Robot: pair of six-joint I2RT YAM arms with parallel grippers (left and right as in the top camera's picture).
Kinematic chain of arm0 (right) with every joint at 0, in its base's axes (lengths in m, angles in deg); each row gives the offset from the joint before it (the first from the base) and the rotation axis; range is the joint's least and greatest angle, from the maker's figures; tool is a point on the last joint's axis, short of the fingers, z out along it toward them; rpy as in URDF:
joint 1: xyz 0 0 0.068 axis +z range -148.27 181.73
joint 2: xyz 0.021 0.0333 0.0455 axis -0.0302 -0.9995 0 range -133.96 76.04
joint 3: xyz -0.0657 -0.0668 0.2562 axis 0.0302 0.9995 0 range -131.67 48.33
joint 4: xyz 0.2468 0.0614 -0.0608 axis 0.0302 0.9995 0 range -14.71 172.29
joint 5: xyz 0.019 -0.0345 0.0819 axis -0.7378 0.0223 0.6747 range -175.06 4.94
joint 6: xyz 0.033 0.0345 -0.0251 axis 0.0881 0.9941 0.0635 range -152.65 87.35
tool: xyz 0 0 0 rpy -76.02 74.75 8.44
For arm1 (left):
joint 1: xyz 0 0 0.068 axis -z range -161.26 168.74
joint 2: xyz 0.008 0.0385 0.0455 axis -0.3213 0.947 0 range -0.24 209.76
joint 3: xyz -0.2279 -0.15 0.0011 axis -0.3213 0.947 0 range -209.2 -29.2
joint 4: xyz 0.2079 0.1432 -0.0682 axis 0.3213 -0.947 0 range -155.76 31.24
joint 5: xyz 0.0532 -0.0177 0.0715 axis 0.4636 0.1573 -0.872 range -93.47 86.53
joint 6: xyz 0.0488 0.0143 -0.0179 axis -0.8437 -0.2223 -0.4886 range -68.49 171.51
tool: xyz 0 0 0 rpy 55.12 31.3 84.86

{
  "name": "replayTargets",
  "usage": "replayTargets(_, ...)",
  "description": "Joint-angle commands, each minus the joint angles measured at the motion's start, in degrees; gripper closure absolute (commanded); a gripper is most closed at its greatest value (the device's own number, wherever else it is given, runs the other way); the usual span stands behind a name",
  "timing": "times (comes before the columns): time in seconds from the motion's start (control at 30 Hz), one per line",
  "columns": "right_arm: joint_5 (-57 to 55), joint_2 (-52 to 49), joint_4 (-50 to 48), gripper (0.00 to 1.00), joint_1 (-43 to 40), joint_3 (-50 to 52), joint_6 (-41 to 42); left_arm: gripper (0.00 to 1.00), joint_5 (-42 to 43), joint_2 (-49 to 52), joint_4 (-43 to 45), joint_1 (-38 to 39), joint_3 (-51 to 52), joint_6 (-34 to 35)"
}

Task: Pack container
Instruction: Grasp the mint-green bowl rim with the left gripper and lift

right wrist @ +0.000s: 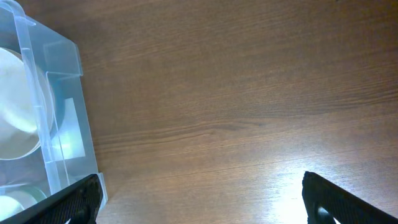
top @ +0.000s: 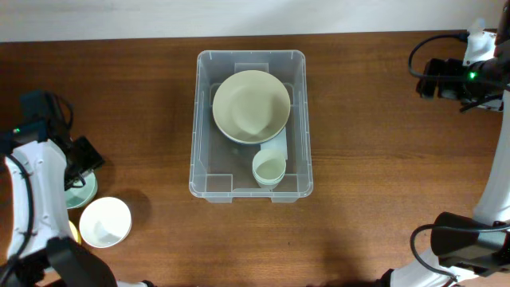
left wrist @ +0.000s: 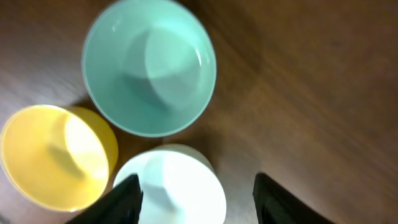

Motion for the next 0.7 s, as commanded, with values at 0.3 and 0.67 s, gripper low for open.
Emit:
replayTargets(0.3, 1.2, -0.5, 0.0, 0.02, 0.0, 0.1, 0.5, 0.41, 2.8, 13.7, 9.4, -3.9, 1.2, -2.7)
replayTargets(0.67, 1.2, -0.5, 0.0, 0.02, 0.0, 0.1, 0.5, 0.99, 3.3, 20.4, 14.2, -3.9, 1.2, -2.9)
